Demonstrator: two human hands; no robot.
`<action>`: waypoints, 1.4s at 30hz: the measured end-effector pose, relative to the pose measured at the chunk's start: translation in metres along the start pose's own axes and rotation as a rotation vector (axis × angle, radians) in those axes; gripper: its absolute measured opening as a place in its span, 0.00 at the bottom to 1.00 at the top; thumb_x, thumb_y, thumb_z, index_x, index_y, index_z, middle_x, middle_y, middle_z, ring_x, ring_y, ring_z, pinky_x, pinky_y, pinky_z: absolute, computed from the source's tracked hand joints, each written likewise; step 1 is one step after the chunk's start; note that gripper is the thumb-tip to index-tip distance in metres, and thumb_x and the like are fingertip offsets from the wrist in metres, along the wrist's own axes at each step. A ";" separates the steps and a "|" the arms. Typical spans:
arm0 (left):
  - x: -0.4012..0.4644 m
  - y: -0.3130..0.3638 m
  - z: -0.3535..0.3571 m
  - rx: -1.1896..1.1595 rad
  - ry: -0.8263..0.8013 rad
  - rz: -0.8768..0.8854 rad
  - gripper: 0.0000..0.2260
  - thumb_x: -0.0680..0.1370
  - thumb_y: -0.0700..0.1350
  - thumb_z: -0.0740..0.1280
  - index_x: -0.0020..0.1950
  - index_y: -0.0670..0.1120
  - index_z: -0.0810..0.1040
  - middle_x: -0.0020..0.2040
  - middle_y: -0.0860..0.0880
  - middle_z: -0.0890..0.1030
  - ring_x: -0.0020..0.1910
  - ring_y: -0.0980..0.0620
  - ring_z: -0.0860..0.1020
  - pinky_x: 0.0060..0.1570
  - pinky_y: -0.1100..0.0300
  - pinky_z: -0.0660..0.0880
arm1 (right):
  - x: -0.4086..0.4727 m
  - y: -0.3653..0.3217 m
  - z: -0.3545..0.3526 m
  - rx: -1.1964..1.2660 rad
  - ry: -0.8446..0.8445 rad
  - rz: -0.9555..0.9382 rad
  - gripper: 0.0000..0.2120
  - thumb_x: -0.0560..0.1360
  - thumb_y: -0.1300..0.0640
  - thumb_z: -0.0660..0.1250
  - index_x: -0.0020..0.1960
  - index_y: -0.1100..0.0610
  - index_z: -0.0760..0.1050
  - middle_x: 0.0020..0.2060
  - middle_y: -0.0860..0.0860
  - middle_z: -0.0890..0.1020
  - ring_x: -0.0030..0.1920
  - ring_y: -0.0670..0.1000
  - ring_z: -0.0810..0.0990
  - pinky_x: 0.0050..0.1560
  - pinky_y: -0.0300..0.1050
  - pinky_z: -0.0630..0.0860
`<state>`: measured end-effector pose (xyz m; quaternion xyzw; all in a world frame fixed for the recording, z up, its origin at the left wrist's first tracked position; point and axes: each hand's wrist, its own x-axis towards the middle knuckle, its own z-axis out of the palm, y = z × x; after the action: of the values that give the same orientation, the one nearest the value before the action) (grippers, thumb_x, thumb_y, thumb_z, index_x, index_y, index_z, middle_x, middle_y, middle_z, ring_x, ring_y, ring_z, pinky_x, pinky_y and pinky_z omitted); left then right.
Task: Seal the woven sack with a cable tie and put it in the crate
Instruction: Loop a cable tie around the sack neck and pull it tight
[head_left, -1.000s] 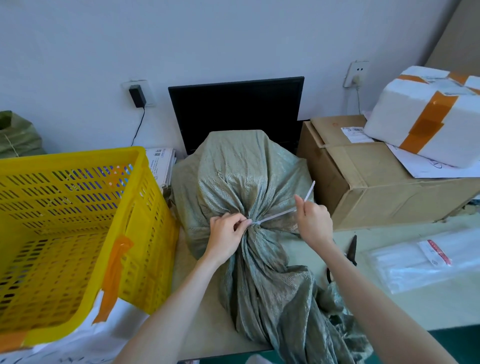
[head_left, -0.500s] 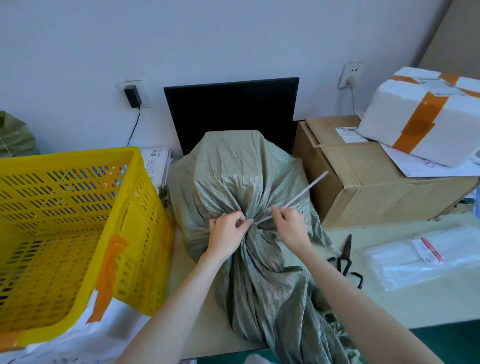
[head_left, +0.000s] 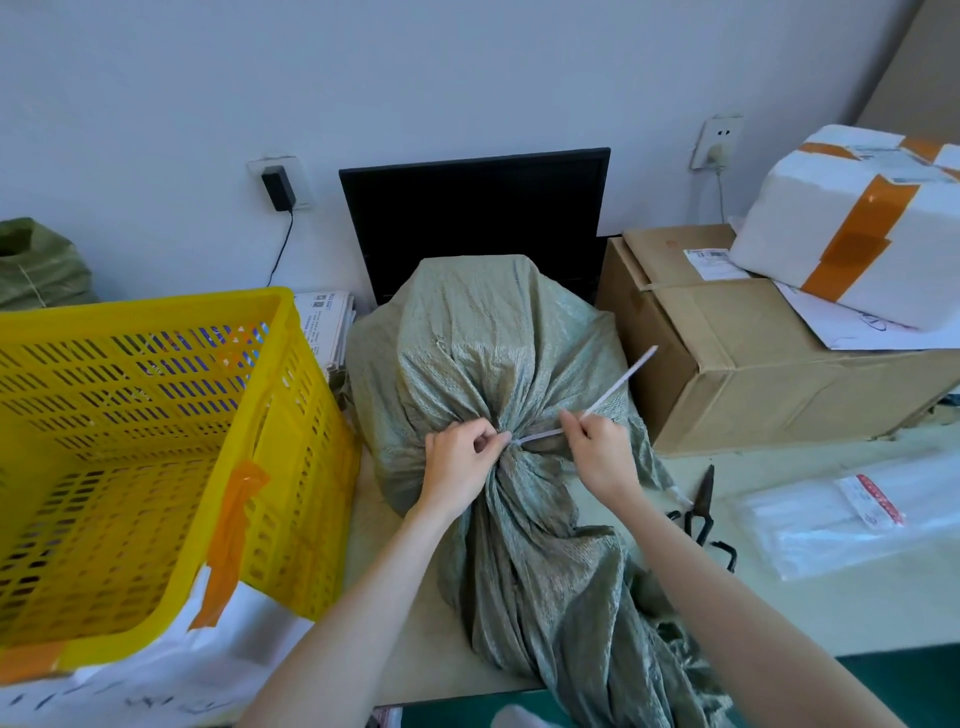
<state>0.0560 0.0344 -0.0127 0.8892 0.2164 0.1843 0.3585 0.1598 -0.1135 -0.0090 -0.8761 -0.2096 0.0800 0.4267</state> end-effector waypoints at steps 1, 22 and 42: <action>-0.001 -0.001 0.000 0.016 0.010 0.020 0.16 0.76 0.53 0.67 0.30 0.54 0.67 0.28 0.53 0.71 0.34 0.53 0.70 0.49 0.49 0.69 | -0.001 -0.001 -0.004 0.025 -0.011 -0.019 0.25 0.81 0.52 0.58 0.28 0.59 0.59 0.22 0.51 0.65 0.24 0.52 0.63 0.31 0.47 0.61; 0.003 0.034 -0.002 0.139 -0.089 0.464 0.13 0.78 0.48 0.67 0.62 0.48 0.78 0.54 0.52 0.78 0.53 0.53 0.75 0.52 0.57 0.68 | -0.029 -0.040 -0.029 0.365 0.244 -0.118 0.21 0.81 0.52 0.58 0.32 0.62 0.69 0.23 0.51 0.68 0.25 0.47 0.63 0.29 0.43 0.62; -0.010 0.014 0.000 -0.266 0.110 0.043 0.05 0.79 0.40 0.65 0.43 0.42 0.78 0.39 0.49 0.79 0.37 0.58 0.75 0.39 0.70 0.70 | -0.042 0.027 -0.023 0.060 0.140 -0.102 0.07 0.77 0.58 0.64 0.42 0.56 0.68 0.35 0.49 0.75 0.37 0.50 0.73 0.39 0.46 0.71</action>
<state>0.0511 0.0197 -0.0046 0.8269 0.1905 0.2673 0.4566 0.1372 -0.1630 -0.0170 -0.8547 -0.2211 0.0032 0.4697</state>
